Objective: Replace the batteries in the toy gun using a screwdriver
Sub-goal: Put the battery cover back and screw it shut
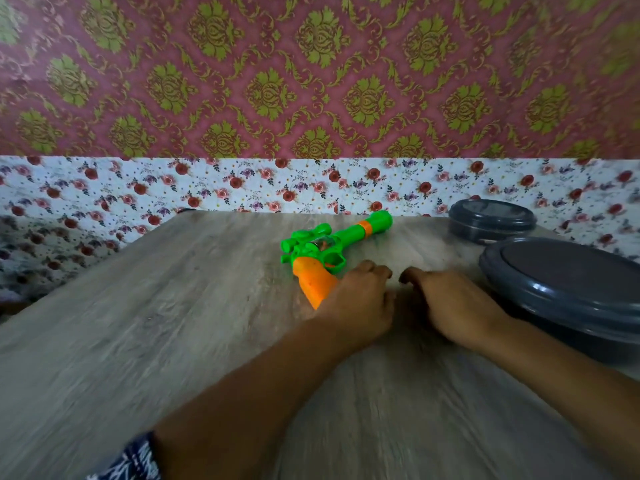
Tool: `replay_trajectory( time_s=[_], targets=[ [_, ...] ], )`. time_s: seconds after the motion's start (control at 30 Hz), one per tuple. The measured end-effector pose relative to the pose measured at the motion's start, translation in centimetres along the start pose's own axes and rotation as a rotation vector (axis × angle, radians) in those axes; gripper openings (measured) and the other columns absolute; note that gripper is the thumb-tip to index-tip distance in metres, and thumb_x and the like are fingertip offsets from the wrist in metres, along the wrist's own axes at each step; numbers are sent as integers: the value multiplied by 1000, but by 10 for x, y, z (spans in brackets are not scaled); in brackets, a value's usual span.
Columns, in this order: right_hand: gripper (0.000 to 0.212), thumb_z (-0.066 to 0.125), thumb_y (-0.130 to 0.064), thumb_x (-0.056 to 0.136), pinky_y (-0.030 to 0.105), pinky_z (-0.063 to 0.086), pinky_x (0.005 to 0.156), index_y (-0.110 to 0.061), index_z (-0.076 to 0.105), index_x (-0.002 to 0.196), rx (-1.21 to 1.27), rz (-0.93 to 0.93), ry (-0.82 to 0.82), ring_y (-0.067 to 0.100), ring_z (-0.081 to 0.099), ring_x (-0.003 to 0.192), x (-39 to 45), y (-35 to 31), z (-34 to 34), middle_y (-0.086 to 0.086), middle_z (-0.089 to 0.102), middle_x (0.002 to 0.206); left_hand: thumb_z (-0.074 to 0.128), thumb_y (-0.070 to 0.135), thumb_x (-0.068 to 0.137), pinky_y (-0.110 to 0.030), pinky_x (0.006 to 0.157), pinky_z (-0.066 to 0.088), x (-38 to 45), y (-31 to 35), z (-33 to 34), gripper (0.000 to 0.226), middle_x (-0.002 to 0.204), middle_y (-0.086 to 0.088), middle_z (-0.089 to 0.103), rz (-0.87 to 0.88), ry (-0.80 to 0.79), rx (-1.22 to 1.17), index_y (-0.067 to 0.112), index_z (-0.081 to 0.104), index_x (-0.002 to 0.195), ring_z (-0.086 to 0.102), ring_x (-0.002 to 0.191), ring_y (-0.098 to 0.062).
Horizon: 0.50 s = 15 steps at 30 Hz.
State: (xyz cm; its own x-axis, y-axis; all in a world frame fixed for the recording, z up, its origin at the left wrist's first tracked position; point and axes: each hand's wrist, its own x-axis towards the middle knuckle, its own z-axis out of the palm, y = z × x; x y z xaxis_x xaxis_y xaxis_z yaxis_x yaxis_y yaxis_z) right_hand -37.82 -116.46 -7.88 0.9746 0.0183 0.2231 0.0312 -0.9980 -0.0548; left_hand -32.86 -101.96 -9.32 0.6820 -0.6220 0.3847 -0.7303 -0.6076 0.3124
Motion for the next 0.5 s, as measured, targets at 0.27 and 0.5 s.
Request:
replay_trajectory(
  time_s=[0.27, 0.5],
  targets=[
    [40, 44, -5, 84, 35, 47, 89, -16, 54, 121, 58, 66, 5, 28, 56, 109, -20, 12, 10, 12, 61, 121, 15, 39, 84, -34, 93, 46, -11, 12, 12, 71, 114, -29, 62, 106, -139, 133, -10, 61, 110, 60, 107, -37],
    [32, 44, -7, 85, 36, 49, 83, -15, 60, 112, 120, 78, 74, 31, 60, 102, -20, 17, 16, 13, 64, 114, 33, 24, 101, -24, 111, 19, -10, 12, 12, 44, 147, -17, 40, -6, -229, 112, 2, 42, 137, 36, 137, -24]
  ],
)
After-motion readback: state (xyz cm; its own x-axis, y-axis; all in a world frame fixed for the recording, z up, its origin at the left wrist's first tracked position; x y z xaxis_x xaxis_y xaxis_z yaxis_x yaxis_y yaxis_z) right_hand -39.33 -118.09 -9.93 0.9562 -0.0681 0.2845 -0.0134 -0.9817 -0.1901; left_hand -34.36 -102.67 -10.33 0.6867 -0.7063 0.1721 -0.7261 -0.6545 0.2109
